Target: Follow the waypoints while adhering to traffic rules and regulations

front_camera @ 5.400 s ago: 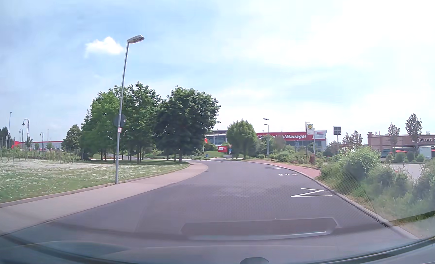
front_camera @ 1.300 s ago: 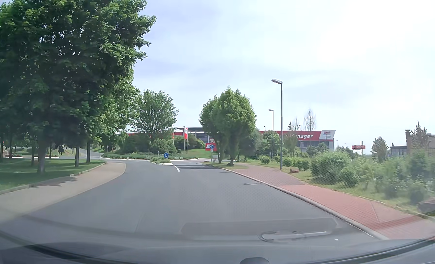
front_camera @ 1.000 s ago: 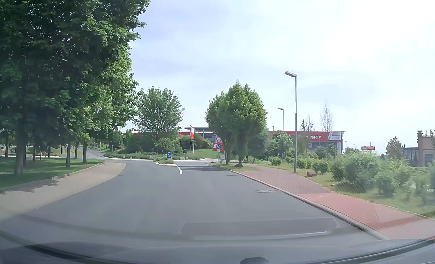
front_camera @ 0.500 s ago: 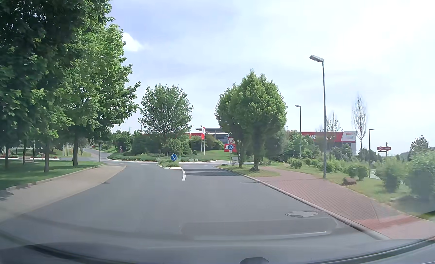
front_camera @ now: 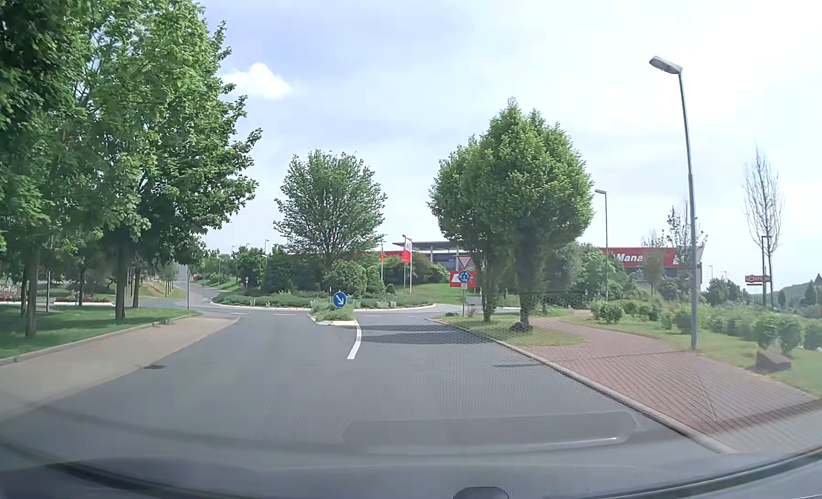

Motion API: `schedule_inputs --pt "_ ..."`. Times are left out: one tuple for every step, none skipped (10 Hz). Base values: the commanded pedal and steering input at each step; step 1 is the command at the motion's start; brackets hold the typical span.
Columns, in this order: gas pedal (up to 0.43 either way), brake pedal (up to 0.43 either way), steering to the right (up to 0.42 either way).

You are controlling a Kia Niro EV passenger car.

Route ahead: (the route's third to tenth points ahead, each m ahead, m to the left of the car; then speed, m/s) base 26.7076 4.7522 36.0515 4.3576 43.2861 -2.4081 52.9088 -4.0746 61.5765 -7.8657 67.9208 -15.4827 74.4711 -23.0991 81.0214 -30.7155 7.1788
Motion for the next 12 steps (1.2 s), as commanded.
schedule_inputs --pt "0.118 0.0 -0.053" --pt "0.118 0.0 -0.051" --pt "0.118 0.0 -0.049" --pt "0.118 0.0 -0.045" --pt "0.13 0.0 -0.036" --pt "0.138 0.0 -0.025" --pt "0.138 0.0 -0.019" --pt "0.138 0.0 -0.017" --pt "0.138 0.0 -0.017" --pt "0.138 0.0 -0.016" --pt "0.138 0.0 -0.016" --pt "0.138 0.0 -0.015"
